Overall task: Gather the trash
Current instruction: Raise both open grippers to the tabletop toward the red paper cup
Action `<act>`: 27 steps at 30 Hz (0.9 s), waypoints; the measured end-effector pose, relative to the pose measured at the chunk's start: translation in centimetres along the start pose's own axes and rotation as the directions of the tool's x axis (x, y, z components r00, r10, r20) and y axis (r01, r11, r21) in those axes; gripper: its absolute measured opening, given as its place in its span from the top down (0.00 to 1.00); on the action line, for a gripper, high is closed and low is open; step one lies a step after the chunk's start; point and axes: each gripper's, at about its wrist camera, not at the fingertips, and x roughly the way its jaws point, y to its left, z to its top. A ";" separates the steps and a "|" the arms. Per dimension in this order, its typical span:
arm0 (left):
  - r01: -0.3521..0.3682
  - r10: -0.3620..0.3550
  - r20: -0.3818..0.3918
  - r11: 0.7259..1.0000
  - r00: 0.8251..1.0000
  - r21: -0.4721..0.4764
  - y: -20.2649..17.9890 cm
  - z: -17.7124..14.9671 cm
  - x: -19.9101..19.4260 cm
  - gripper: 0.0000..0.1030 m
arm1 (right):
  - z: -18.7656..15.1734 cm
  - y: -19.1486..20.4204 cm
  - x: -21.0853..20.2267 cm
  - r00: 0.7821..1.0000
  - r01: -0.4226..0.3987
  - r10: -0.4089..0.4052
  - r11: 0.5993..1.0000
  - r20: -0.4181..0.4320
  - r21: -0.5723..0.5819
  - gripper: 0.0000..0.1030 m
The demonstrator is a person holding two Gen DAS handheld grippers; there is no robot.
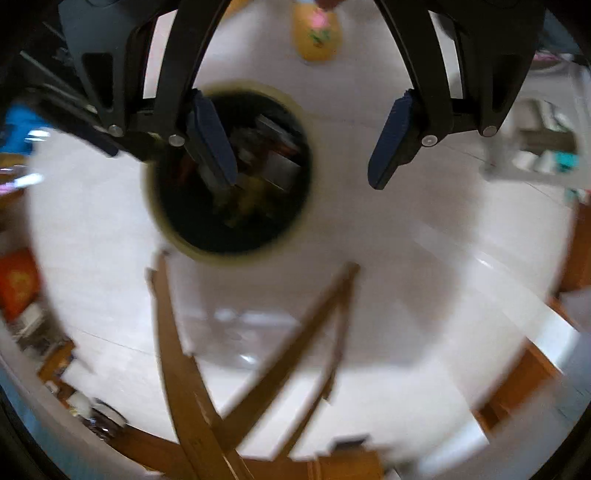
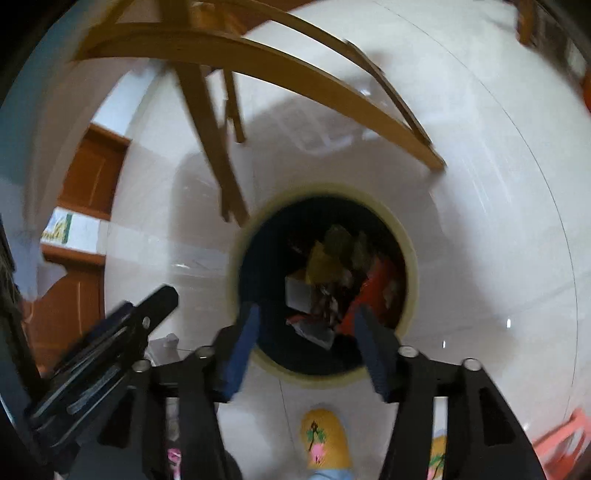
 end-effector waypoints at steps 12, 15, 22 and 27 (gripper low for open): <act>0.033 -0.041 -0.109 0.997 0.993 -0.068 3.4 3.8 -8.0 0.45 | 1.5 1.4 -9.9 0.996 0.079 -0.078 0.995 0.034 -0.057 0.43; -0.038 0.040 -0.091 0.999 0.995 0.018 3.3 5.8 -12.9 0.45 | 2.6 2.6 -14.2 0.996 0.088 -0.086 0.995 0.033 -0.049 0.42; 0.194 -0.195 -0.035 0.981 0.980 -0.029 5.0 11.5 -24.1 0.35 | 5.6 7.7 -27.8 0.993 0.050 -0.046 0.998 0.108 -0.037 0.29; 0.116 -0.119 0.054 0.991 0.991 0.067 5.5 15.1 -31.6 0.35 | 8.1 12.6 -37.8 0.978 0.054 -0.036 0.995 0.208 -0.084 0.29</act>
